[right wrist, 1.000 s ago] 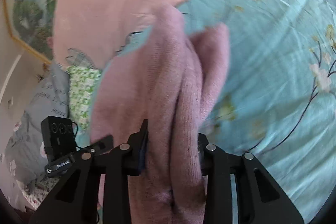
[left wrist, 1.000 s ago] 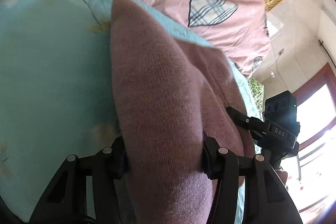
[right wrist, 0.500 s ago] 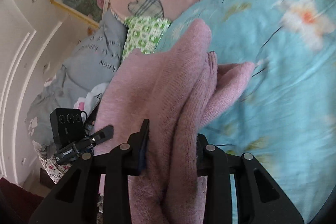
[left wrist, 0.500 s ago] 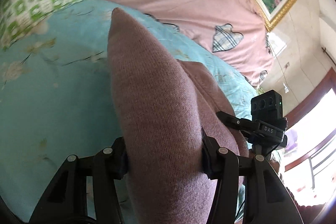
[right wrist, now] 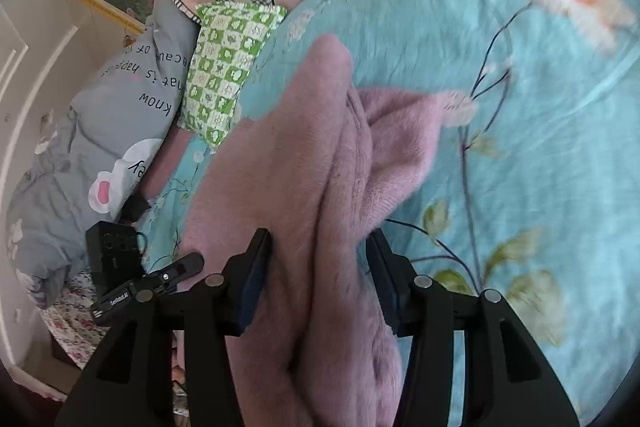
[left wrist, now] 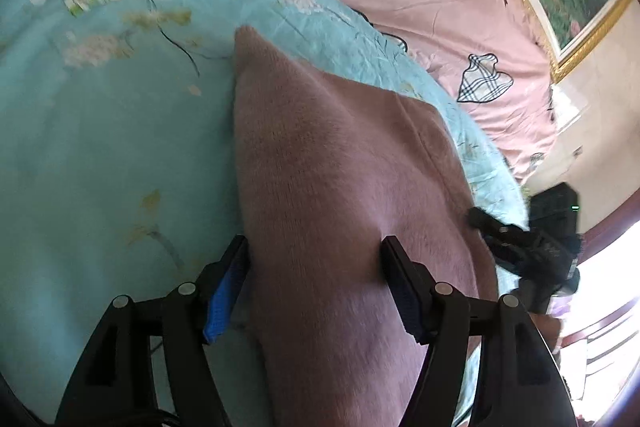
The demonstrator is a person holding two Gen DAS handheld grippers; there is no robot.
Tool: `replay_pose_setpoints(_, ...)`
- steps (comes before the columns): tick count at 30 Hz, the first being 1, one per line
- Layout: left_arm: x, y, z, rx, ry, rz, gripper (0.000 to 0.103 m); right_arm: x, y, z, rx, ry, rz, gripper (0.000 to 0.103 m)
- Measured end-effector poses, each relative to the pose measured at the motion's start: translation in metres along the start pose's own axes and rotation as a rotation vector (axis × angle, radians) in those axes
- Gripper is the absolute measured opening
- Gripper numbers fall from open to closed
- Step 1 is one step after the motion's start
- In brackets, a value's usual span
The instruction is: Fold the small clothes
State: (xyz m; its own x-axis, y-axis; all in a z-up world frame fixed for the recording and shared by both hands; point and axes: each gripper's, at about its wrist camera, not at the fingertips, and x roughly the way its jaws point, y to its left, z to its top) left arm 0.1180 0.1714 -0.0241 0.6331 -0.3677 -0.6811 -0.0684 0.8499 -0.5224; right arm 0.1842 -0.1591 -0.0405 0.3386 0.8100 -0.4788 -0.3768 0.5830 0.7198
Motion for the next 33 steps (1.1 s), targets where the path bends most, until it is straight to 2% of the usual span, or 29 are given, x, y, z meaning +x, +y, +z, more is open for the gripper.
replay_pose_setpoints(3, -0.027, -0.002, -0.016, 0.027, -0.030, 0.051, 0.068, -0.025, 0.007, -0.011, -0.006, -0.056, -0.033, 0.052)
replay_pose_setpoints(5, -0.039, -0.003, -0.029, 0.042, -0.031, 0.095, 0.068, -0.041, 0.012, -0.022, -0.013, -0.090, -0.024, 0.052)
replay_pose_setpoints(8, -0.047, -0.009, -0.044, 0.051, -0.021, 0.103, 0.068, -0.058, 0.022, -0.042, -0.041, -0.115, -0.012, 0.052)
replay_pose_setpoints(14, -0.051, -0.013, -0.075, 0.072, 0.025, 0.088, 0.068, -0.056, 0.036, -0.069, -0.088, -0.085, -0.037, 0.052)
replay_pose_setpoints(18, -0.041, -0.014, -0.085, 0.090, 0.061, 0.121, 0.068, -0.045, 0.037, -0.078, -0.109, -0.056, -0.102, 0.051)
replay_pose_setpoints(20, -0.036, -0.014, -0.087, 0.089, 0.071, 0.142, 0.068, -0.037, 0.037, -0.081, -0.112, -0.027, -0.138, 0.029)
replay_pose_setpoints(21, -0.034, -0.012, -0.086, 0.083, 0.078, 0.144, 0.066, -0.035, 0.036, -0.082, -0.113, -0.010, -0.157, 0.011)
replay_pose_setpoints(24, -0.031, -0.014, -0.085, 0.081, 0.089, 0.141, 0.057, -0.046, 0.040, -0.081, -0.124, -0.038, -0.139, 0.010)
replay_pose_setpoints(26, -0.028, -0.018, -0.086, 0.106, 0.102, 0.162, 0.056, -0.049, 0.041, -0.081, -0.144, -0.034, -0.159, 0.010)
replay_pose_setpoints(30, -0.020, -0.017, -0.091, 0.113, 0.113, 0.181, 0.057, -0.030, 0.028, -0.092, -0.161, 0.034, -0.255, 0.009)
replay_pose_setpoints(33, -0.018, -0.018, -0.093, 0.126, 0.111, 0.191, 0.058, -0.019, 0.022, -0.100, -0.165, 0.044, -0.268, 0.008)
